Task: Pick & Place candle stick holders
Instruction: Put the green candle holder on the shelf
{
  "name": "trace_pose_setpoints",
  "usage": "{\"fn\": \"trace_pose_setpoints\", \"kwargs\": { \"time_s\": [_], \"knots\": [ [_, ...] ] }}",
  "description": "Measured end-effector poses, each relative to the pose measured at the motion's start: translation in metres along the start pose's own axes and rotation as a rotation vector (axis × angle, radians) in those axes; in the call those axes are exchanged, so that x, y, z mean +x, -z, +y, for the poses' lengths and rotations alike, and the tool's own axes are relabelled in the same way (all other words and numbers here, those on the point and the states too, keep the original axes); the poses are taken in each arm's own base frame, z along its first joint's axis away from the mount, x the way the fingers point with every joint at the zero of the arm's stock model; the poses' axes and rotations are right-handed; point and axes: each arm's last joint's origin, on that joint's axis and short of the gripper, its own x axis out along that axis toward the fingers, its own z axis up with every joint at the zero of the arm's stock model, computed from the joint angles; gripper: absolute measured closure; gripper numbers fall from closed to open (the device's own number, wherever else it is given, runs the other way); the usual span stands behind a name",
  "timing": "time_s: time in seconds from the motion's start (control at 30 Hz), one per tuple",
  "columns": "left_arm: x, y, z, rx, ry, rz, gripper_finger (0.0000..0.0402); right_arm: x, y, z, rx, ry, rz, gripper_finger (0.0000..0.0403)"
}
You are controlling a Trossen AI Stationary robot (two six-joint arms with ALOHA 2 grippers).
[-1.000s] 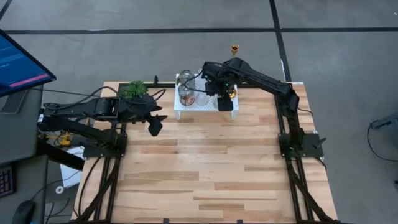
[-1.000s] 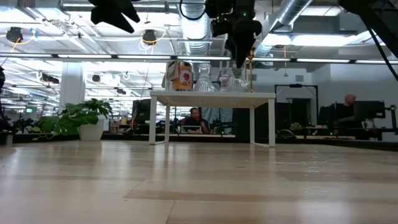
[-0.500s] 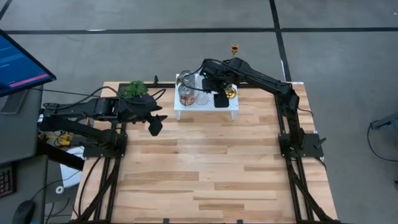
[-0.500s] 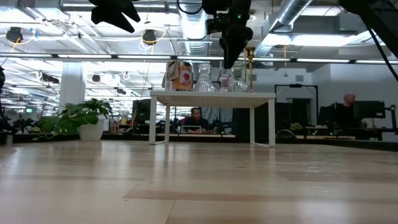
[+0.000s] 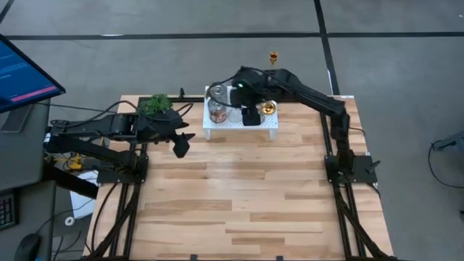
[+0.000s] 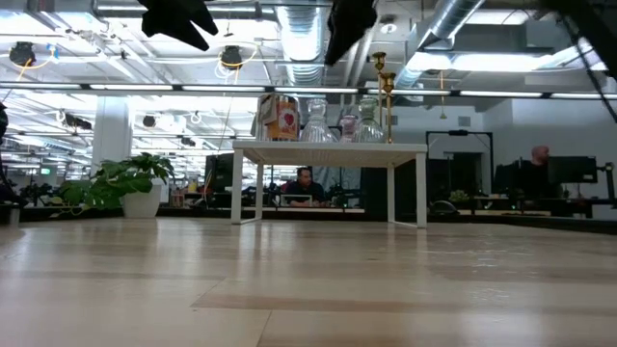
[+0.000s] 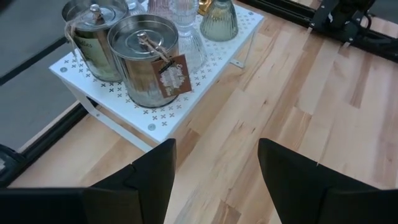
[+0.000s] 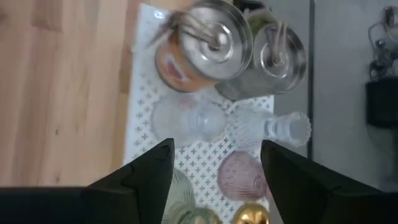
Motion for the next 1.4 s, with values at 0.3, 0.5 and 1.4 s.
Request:
{"fn": "trace_pose_setpoints", "kwargs": {
  "time_s": [0.3,0.5,1.4],
  "knots": [
    [-0.014,0.0,0.007,-0.009,0.014,-0.047,0.0204,-0.079,0.046,0.018,0.219,0.06,0.094,0.0228],
    [-0.024,0.0,0.011,-0.022,0.025,-0.078,0.0249,-0.059,0.075,0.038,0.293,0.083,0.049,0.0378],
    [-0.03,-0.001,0.014,0.014,0.029,-0.106,0.0395,0.063,0.149,0.112,0.644,0.243,-0.264,0.0403]
  ]
}}
